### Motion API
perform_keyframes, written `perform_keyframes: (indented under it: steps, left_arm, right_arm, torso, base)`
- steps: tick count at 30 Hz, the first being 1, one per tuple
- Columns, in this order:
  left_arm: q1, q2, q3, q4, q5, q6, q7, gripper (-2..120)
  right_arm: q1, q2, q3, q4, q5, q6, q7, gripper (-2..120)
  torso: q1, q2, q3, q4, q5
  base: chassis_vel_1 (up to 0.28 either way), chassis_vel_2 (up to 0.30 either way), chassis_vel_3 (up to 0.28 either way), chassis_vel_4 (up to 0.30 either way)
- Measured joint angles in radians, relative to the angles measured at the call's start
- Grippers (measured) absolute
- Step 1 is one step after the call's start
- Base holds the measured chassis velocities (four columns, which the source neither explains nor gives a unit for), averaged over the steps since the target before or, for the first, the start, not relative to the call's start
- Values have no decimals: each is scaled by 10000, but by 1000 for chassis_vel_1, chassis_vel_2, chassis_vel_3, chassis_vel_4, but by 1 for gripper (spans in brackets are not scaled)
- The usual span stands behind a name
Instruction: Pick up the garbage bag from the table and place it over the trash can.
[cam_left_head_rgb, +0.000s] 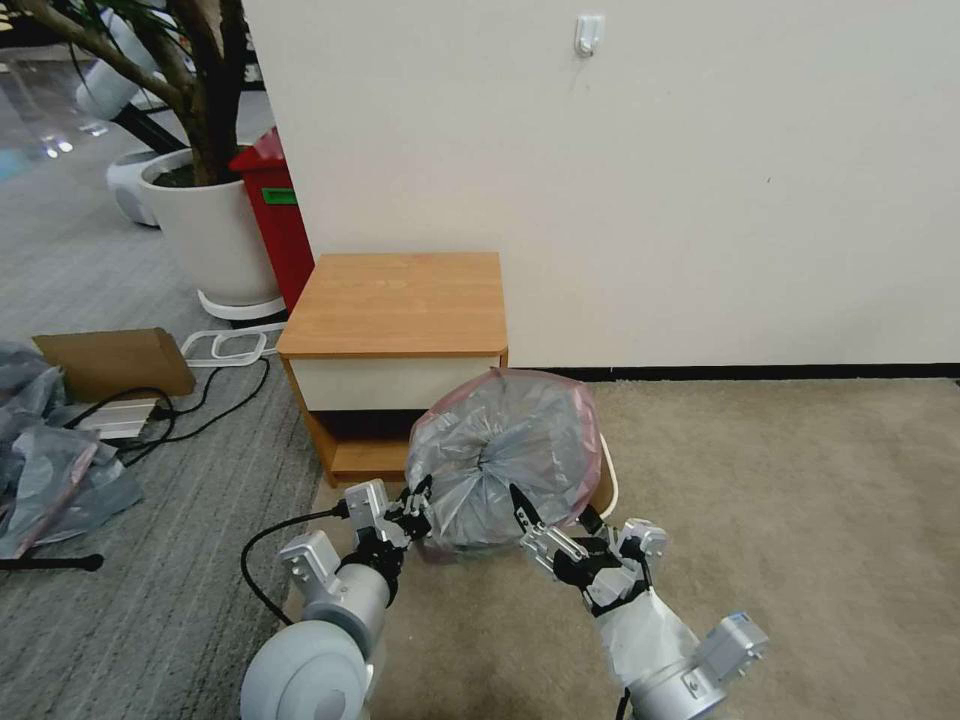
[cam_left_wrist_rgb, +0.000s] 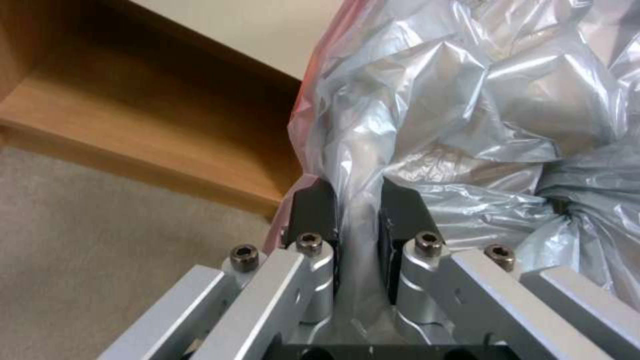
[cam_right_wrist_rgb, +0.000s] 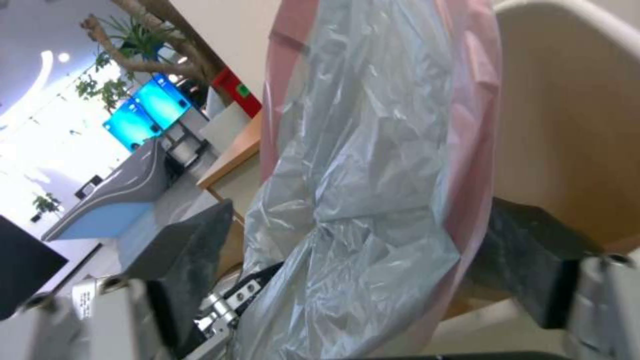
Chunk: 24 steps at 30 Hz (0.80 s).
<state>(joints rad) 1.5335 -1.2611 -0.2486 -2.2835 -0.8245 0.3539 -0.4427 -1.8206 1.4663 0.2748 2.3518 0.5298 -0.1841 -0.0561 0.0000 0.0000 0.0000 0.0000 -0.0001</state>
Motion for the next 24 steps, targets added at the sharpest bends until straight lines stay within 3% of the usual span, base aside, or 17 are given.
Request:
perform_keyframes:
  steps: [8,19,21,24]
  left_arm:
    - [37,-35,33,-6,20,0,40,9]
    - [116,-77,42,-14,33,0,40,9]
    - [134,-125,61,-10,38,-5,35,9]
    - [128,-129,67,8,36,-9,12,9]
  right_arm:
    - [-31,3,-2,-9,16,22,18,51]
    - [-88,-54,22,19,16,68,-8,18]
    - [-195,-92,60,24,7,170,-16,0]
    - [-255,-124,75,39,-7,217,-22,0]
  torso:
    - [0,0,0,0,0]
    - [0,0,0,0,0]
    - [-1,0,0,0,1]
    - [0,0,0,0,0]
  base:
    - [0,0,0,0]
    - [0,0,0,0]
    - [0,0,0,0]
    - [0,0,0,0]
